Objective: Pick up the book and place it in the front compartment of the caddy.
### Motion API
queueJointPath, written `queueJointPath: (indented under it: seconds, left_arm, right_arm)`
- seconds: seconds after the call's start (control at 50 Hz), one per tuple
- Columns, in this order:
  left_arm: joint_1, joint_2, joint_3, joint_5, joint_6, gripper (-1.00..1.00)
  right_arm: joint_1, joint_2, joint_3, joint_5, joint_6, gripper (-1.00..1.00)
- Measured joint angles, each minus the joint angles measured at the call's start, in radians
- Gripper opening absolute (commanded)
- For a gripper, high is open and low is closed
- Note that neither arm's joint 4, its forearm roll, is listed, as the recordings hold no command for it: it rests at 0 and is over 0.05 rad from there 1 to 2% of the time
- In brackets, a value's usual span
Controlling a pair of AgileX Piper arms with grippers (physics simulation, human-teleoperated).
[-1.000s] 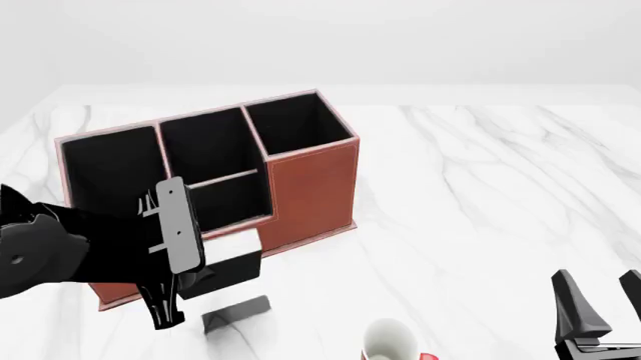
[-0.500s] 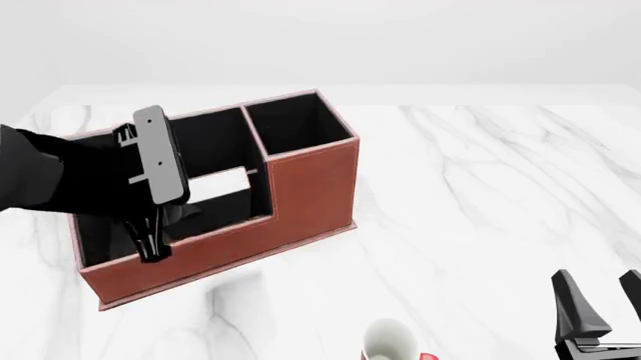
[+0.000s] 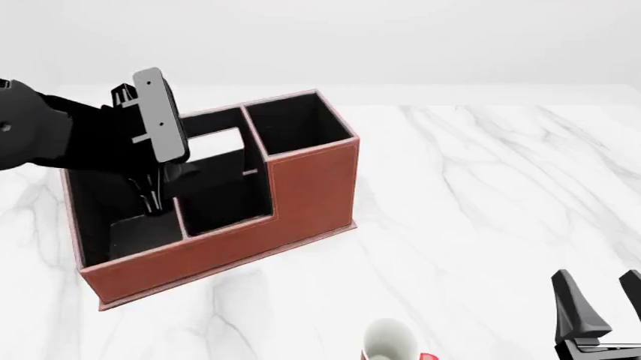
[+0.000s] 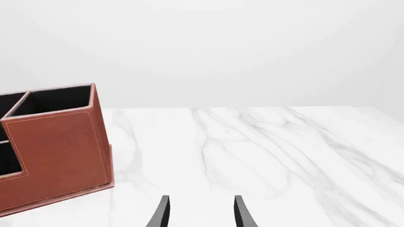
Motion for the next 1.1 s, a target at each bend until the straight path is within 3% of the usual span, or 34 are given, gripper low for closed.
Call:
queueJointPath:
  seconds: [0.62,1.1]
  left_arm:
    - [0.052,0.067,0.030,-0.184,0.122,-1.00]
    - [0.076,0.135,0.041,-0.270,0.139,-1.00]
  right_arm:
    - [0.000,0.000,0.000,0.000,0.000,1.00]
    - [0.000,0.000,0.000,0.000,0.000,1.00]
